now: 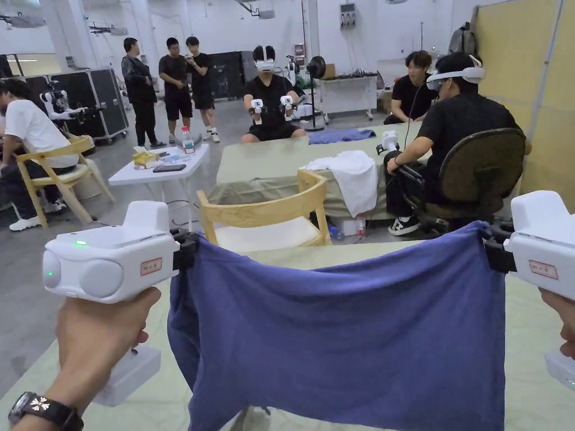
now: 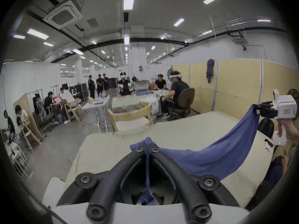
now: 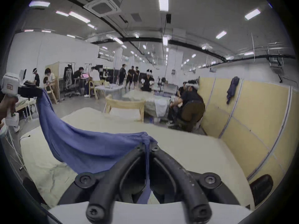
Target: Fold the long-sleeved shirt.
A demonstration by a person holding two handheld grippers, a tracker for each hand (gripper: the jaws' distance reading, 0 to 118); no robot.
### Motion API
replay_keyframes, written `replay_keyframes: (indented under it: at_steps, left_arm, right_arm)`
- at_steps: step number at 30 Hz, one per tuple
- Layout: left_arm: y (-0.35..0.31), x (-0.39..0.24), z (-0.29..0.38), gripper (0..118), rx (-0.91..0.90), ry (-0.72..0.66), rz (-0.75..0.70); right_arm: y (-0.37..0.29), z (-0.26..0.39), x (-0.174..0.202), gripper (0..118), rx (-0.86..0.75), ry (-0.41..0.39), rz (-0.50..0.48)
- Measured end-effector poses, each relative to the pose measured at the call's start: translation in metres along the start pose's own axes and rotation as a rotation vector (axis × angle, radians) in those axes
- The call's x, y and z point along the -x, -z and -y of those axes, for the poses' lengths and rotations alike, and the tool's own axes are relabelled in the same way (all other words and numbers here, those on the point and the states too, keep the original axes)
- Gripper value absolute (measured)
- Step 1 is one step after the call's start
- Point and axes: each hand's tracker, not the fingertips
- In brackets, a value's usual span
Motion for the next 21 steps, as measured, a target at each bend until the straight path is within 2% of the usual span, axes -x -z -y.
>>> replay_keyframes:
  at_steps: [8,18,21]
  left_arm:
    - [-0.033,0.022,-0.106,1,-0.105,0.041,-0.042]
    - [-0.060,0.029,-0.205,1,-0.241,-0.020,-0.041]
    - [-0.065,0.031,-0.227,1,-0.270,-0.040,-0.045]
  right_arm:
    - [-0.023,-0.109,-0.021,5,-0.125,0.002,0.047]
    - [-0.045,-0.216,-0.054,5,-0.230,0.035,0.109]
    - [-0.055,-0.240,-0.066,5,-0.261,0.076,0.113]
